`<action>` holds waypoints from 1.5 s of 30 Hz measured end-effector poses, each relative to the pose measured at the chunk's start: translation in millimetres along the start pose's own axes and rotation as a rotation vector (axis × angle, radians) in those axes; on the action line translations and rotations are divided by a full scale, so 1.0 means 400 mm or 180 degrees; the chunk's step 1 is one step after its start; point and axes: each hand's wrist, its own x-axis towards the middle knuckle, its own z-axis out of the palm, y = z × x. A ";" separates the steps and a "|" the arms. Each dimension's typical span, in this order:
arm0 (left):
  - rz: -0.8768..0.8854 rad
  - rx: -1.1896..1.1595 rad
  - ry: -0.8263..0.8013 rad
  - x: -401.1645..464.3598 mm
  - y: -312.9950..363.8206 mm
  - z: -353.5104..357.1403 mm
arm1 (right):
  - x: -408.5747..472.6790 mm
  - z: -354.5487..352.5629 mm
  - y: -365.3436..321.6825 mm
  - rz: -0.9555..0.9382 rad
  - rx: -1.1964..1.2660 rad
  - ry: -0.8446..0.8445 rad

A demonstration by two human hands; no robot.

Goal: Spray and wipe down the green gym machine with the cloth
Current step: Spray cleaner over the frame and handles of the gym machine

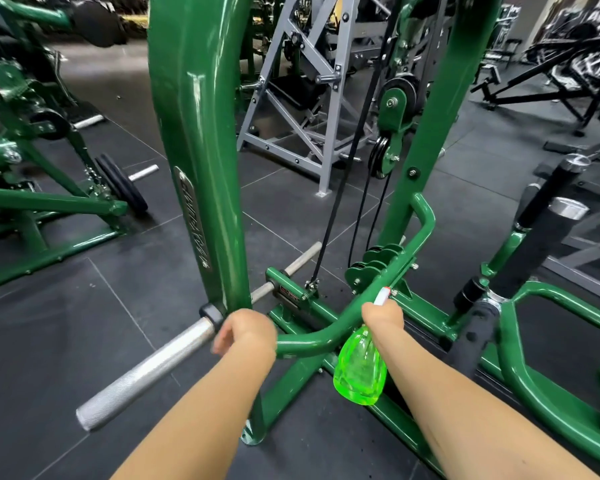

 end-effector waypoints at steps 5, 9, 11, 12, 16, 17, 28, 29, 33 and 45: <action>0.0656 -0.1096 0.0691 0.014 0.119 -0.062 | 0.036 -0.012 0.000 0.0044 -0.0029 -0.0026; 0.0861 -0.1355 0.0624 0.073 0.188 -0.036 | 0.078 -0.024 0.010 0.0203 -0.0163 0.0025; 0.0928 -0.1313 0.0464 0.095 0.217 -0.027 | 0.095 -0.025 0.015 0.0239 -0.0198 0.0091; 0.0953 -0.1268 0.0384 0.101 0.232 -0.022 | 0.102 -0.026 0.018 0.0277 -0.0164 0.0140; 0.1005 -0.1077 0.0127 0.104 0.257 -0.003 | 0.124 -0.020 0.024 0.0414 0.0260 0.0266; 0.1012 -0.1054 0.0132 0.105 0.258 -0.002 | 0.128 -0.021 0.025 0.0424 0.0312 0.0285; 0.1089 -0.0920 0.0404 0.080 0.184 -0.006 | 0.105 -0.032 0.003 0.0171 -0.0164 -0.0198; 0.1081 -0.0917 0.0485 0.078 0.170 -0.006 | 0.096 -0.031 0.003 0.0068 -0.0176 -0.0219; 0.1067 -0.1077 0.0837 0.049 0.097 -0.004 | 0.029 -0.019 -0.014 -0.0309 -0.0319 -0.0383; 0.0891 -0.0931 0.1737 -0.099 -0.169 0.152 | -0.357 0.121 -0.056 -0.1421 -0.1012 -0.1876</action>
